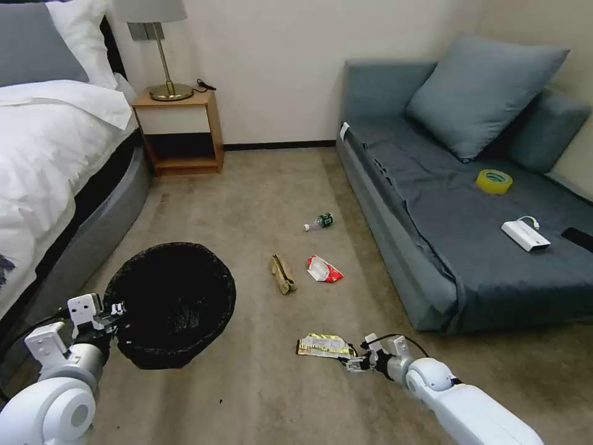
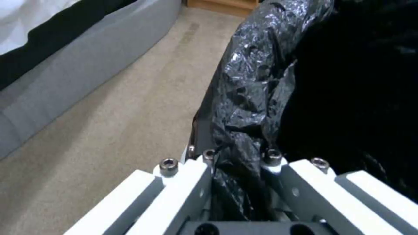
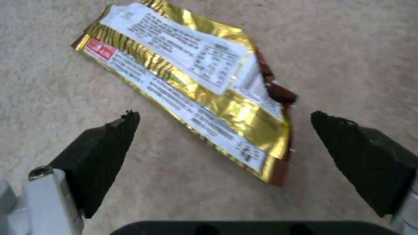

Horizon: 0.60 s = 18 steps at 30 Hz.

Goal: Pick up the trash bin, then pick up the garbage on the floor and place it into the trash bin.

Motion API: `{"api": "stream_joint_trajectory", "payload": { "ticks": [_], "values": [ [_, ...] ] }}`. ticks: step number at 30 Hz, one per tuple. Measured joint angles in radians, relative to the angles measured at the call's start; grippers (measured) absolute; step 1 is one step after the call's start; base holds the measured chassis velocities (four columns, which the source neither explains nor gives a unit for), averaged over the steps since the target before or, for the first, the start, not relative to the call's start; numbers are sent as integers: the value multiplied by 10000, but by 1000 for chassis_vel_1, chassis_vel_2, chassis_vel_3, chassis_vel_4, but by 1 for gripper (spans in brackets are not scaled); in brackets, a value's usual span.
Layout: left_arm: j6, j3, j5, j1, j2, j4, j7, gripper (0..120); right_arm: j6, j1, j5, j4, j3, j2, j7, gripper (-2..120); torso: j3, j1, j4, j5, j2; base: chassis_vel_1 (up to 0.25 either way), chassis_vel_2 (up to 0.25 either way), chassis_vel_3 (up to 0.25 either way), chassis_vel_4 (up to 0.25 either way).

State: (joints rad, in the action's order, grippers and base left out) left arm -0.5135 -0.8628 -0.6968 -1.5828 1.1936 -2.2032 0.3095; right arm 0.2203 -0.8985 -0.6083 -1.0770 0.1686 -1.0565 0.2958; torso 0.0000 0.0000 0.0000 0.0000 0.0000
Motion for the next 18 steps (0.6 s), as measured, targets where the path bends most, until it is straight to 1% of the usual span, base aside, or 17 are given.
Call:
{"api": "stream_joint_trajectory", "payload": {
  "ticks": [13,15,17,18],
  "values": [
    [120,5,62,-32,46,27,-55,3,-88,21,300,491,-82,-585,-402,100,-1,0,-1,-3,0,0,0,0,0],
    [133,8,69,-29,43,52,-58,3,-111,27,407,560,-136,-720,-518,96,-1,-1,-4,-8,1,0,0,0,0],
    [152,28,82,-28,45,62,-66,3,-117,35,456,593,-161,-794,-587,90,-1,-1,-4,-4,2,0,0,0,0],
    [152,28,82,-28,45,62,-66,3,-117,35,456,593,-161,-794,-587,90,-1,-1,-4,-4,2,0,0,0,0]
  ]
}}
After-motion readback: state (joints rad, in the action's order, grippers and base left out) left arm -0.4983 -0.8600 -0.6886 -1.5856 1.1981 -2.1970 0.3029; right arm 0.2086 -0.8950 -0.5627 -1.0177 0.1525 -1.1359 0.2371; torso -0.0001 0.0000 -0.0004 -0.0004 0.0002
